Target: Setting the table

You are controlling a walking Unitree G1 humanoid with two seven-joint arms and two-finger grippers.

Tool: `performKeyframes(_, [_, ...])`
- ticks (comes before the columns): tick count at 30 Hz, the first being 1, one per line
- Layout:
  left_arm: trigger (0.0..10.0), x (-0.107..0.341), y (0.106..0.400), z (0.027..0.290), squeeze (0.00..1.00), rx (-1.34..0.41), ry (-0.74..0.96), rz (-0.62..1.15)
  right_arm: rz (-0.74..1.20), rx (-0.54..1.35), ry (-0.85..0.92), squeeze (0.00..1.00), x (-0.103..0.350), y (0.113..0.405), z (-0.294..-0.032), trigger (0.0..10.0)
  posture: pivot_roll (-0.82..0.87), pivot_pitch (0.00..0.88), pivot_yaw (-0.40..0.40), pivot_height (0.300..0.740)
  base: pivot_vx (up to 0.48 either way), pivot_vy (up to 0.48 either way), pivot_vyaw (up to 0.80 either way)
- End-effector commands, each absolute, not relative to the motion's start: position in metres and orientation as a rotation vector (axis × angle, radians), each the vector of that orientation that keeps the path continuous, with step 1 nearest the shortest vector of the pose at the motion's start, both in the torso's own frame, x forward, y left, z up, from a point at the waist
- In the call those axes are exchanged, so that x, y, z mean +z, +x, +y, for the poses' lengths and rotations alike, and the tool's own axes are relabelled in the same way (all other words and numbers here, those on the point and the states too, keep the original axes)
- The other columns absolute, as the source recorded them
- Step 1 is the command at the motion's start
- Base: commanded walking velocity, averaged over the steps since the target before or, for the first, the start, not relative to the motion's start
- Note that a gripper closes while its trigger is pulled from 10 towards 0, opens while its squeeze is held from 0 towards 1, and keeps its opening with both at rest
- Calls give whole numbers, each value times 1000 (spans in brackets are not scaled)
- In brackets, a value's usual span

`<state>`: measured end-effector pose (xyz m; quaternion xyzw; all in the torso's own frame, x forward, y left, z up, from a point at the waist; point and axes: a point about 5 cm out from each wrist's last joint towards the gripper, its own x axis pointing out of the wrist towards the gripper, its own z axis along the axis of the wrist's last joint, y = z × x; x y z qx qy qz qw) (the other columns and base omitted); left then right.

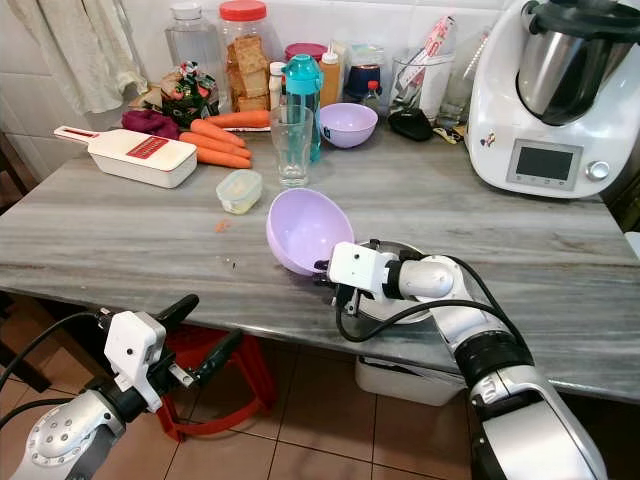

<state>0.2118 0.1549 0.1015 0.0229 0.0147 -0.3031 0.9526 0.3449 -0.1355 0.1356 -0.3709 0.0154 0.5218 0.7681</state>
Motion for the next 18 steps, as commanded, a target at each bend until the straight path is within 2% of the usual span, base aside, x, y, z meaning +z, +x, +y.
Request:
performKeyframes(1, [10000, 103, 213, 154, 0, -626, 60, 27, 14, 1126, -826, 1000, 142, 348, -134, 10000, 119, 0, 15, 740, 0, 0, 0])
performKeyframes(12, [10000, 102, 213, 153, 0, -621, 56, 27, 2, 1110, -833, 1000, 144, 350, -137, 10000, 117, 0, 13, 740, 0, 0, 0])
performKeyframes(18, [10000, 103, 215, 152, 0, -617, 50, 16, -85, 1035, -773, 1000, 161, 354, -137, 10000, 118, 0, 11, 740, 0, 0, 0])
